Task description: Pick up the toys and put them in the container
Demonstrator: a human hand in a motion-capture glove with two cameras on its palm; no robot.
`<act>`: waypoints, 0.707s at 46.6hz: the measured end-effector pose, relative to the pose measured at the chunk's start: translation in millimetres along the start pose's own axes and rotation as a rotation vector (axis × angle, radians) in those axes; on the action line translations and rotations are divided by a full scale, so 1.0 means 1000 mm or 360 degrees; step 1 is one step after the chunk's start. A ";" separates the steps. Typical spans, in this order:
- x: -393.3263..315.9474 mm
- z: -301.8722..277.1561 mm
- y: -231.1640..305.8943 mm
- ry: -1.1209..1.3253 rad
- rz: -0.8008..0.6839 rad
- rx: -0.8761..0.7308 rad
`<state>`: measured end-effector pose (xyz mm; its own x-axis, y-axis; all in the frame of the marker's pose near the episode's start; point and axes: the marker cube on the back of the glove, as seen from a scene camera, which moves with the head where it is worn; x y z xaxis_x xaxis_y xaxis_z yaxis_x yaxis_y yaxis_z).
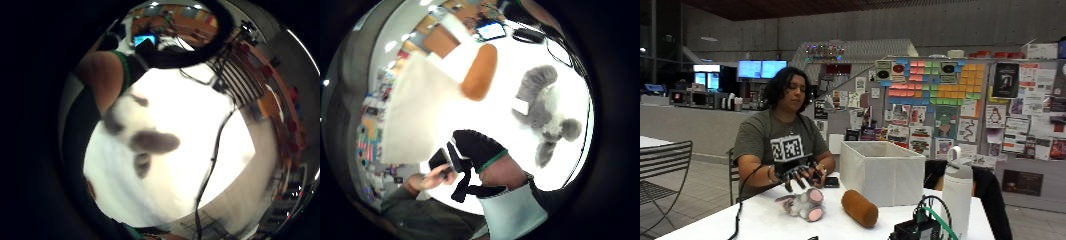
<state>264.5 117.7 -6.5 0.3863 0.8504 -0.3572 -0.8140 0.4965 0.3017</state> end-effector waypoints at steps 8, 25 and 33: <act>0.015 0.088 -0.005 0.0032 0.0149 -0.0210; -0.045 0.021 0.006 -0.0086 -0.0183 0.0578; -0.158 -0.109 0.016 -0.0693 -0.0579 0.0849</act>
<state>143.1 -27.7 -41.5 0.8145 0.5549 -0.1696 -0.3270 0.6804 0.6559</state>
